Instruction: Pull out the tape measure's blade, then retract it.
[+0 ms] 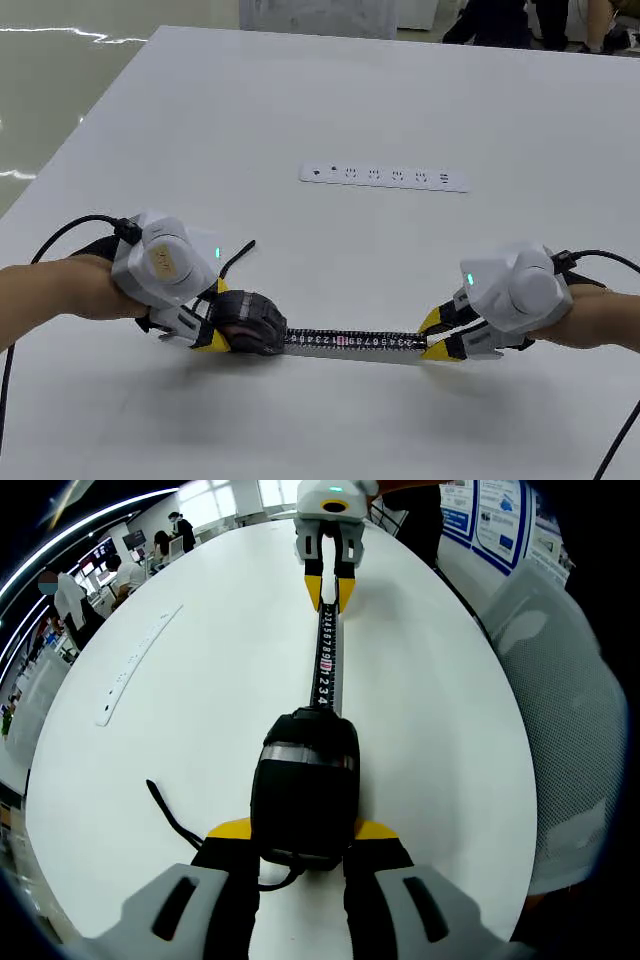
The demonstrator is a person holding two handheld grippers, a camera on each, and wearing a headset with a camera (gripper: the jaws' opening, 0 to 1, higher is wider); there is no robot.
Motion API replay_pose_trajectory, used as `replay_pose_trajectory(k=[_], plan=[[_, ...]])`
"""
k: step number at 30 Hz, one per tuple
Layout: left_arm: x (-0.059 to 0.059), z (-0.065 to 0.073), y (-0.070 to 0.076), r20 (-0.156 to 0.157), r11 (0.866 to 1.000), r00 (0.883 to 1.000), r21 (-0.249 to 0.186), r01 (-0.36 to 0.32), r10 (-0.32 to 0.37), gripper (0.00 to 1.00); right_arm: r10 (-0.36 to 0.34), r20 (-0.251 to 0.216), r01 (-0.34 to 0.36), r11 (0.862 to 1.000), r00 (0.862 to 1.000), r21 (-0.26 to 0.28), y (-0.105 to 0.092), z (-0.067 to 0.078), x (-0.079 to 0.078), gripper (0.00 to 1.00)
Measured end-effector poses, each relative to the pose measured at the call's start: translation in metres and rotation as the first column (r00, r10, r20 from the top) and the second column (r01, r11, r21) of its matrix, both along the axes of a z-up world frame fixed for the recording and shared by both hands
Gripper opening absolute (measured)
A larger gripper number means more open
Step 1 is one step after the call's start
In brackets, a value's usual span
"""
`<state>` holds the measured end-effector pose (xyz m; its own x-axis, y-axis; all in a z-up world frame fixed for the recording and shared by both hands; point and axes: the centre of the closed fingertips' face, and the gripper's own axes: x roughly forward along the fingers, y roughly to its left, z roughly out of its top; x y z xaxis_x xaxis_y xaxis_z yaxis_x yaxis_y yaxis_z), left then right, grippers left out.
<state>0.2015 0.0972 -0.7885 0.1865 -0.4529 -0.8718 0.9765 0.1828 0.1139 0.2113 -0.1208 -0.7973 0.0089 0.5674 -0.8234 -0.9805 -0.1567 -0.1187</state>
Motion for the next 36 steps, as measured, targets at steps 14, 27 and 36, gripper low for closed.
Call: replay_pose_trajectory(k=[14, 27, 36], plan=[[0.0, 0.001, -0.002, 0.001, 1.0, 1.0, 0.001, 0.001, -0.001, 0.27, 0.0, 0.0, 0.0, 1.0, 1.0, -0.005, -0.004, -0.001, 0.0, 0.11], [0.002, -0.001, -0.001, -0.001, 1.0, 1.0, -0.001, 0.002, -0.002, 0.27, 0.001, 0.001, -0.001, 1.0, 1.0, -0.014, -0.008, -0.001, 0.001, 0.11], [0.002, -0.001, -0.001, 0.0, 1.0, 1.0, 0.001, 0.002, -0.002, 0.27, -0.001, 0.001, 0.001, 1.0, 1.0, -0.017, -0.012, -0.001, 0.0, 0.11]])
